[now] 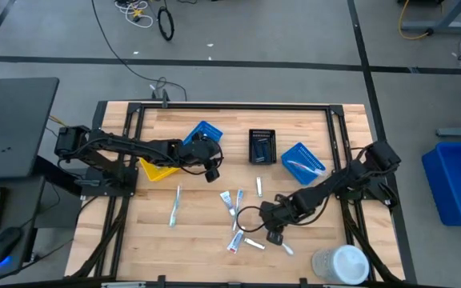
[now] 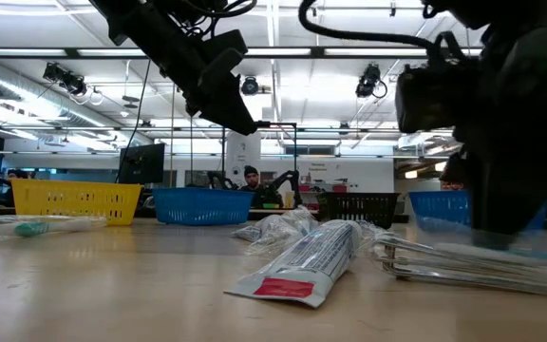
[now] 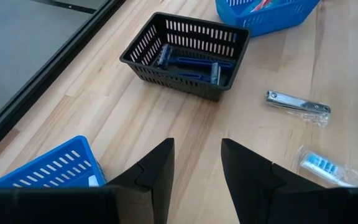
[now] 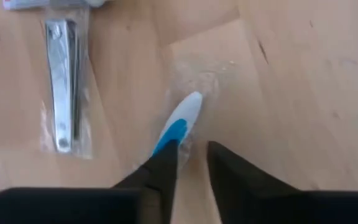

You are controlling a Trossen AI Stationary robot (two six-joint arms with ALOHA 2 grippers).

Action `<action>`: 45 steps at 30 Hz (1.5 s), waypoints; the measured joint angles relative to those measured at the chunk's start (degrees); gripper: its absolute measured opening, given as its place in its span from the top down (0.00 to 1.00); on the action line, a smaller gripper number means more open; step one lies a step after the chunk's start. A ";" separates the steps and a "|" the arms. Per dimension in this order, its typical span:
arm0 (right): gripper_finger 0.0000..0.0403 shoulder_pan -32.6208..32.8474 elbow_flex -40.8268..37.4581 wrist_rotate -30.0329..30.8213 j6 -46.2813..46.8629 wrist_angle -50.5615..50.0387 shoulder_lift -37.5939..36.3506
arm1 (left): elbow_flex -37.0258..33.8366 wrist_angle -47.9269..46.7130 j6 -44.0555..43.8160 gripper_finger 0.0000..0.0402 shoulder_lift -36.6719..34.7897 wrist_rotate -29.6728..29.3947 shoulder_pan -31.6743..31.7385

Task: Pick & Place Travel size toiletries
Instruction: Put the blue toothbrush into the right blue bin

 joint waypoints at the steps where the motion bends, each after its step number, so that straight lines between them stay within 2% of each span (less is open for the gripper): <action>1: 0.81 -0.19 0.01 0.11 -0.06 -0.18 0.04 | 0.00 -0.04 0.02 0.65 0.00 -0.02 0.00; 5: 0.95 -1.27 0.87 -0.78 -0.99 -1.88 0.17 | 0.00 -0.07 0.16 0.65 0.00 0.00 0.00; 7: 0.98 -2.07 2.13 -2.14 -2.38 -4.21 0.28 | 0.00 -0.07 0.15 0.65 0.00 0.00 0.00; 12: 0.99 -3.49 5.70 -3.00 -4.39 -10.41 0.34 | 0.00 -0.09 0.15 0.65 0.00 0.00 0.00; 19: 1.00 -4.05 11.92 -3.29 -6.06 -24.05 0.30 | 0.00 -0.11 0.15 0.65 0.00 0.00 0.00; 24: 1.00 -4.05 16.36 2.43 -6.25 -35.11 0.18 | 0.00 -0.11 0.15 0.65 0.00 0.00 0.00; 33: 1.00 -4.03 17.06 3.84 -3.46 -36.71 0.17 | 0.00 -0.11 0.13 0.65 0.00 0.00 0.00; 37: 0.95 -4.43 17.06 -2.42 1.30 -36.58 0.17 | 0.00 -0.11 0.13 0.65 0.00 0.00 0.00; 45: 0.72 -4.31 15.89 -8.40 11.67 -35.43 0.15 | 0.00 -0.13 0.09 0.65 0.00 0.01 0.00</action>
